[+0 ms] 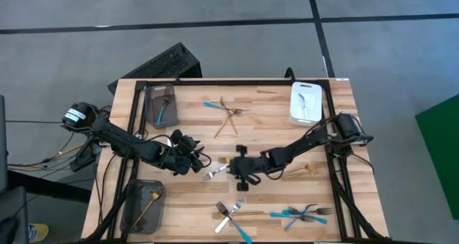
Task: Sort silverware by color (type)
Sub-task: Put the white fork into the white bin
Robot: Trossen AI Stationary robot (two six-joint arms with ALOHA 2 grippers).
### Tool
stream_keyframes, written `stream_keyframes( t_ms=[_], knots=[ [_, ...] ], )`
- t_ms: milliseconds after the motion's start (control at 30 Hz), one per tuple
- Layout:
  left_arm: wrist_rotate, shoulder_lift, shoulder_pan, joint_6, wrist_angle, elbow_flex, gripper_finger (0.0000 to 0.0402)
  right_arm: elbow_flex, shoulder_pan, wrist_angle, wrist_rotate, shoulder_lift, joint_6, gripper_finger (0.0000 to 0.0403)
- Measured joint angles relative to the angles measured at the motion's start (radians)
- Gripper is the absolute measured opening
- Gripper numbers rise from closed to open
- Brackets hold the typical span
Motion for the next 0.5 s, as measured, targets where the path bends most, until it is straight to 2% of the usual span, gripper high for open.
stream_keyframes(
  t_ms=[100,300,500],
  knots=[
    [0.0,0.0,0.0,0.0,-0.003,0.0,0.013,0.055,-0.013,0.002,-0.09,0.049,-0.09,0.0139],
    [0.002,0.0,0.0,-0.002,-0.013,0.0,0.013,0.172,-0.05,-0.045,-0.114,0.131,-0.171,0.0152],
    [0.002,0.0,0.0,-0.006,-0.024,0.0,0.013,0.231,-0.099,-0.249,-0.17,0.164,-0.169,0.0144]
  ],
)
